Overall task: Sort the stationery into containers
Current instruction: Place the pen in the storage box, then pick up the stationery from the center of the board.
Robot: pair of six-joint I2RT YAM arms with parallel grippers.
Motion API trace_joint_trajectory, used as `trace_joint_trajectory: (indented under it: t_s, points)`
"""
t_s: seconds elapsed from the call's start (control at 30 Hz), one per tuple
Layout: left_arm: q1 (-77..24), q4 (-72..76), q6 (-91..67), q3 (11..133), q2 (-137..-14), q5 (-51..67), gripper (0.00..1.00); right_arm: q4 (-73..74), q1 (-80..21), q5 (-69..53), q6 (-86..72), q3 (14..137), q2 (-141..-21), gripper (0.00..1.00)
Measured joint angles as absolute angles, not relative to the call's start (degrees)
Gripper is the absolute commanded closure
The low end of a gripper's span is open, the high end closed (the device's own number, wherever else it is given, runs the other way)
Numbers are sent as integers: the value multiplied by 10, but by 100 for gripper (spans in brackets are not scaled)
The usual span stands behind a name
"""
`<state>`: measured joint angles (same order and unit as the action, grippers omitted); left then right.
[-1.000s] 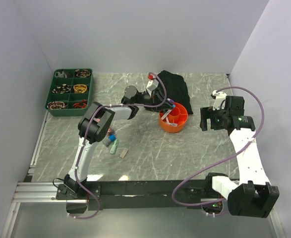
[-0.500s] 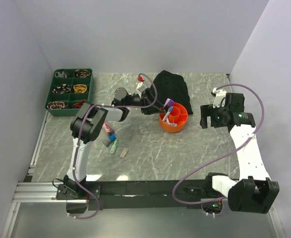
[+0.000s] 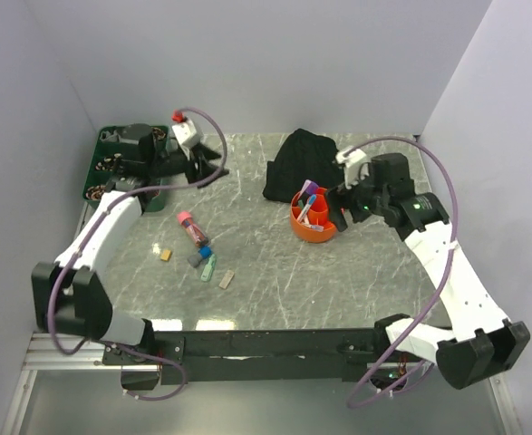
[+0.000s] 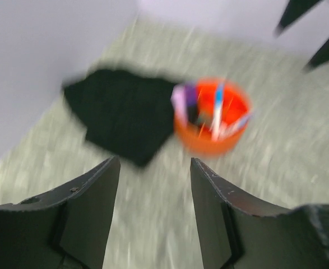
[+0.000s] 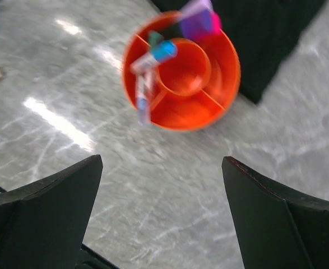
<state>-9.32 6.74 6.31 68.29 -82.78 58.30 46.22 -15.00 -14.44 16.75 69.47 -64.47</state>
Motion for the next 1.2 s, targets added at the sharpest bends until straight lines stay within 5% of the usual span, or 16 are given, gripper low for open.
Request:
trace_joint_trajectory:
  t_s: [0.2, 0.37, 0.7, 1.2]
  points:
    - [-88, -260, 256, 634, -781, 420, 42, 449, -197, -156, 129, 740, -703, 4]
    - [-79, -394, 323, 581, -797, 344, 45, 439, -211, -175, 77, 788, -771, 4]
    - [-80, -439, 352, 628, -966, 270, 51, 426, -224, -174, 66, 814, -790, 4]
    - [-121, -462, 335, 640, -977, 256, 49, 409, -224, -156, 70, 736, -722, 3]
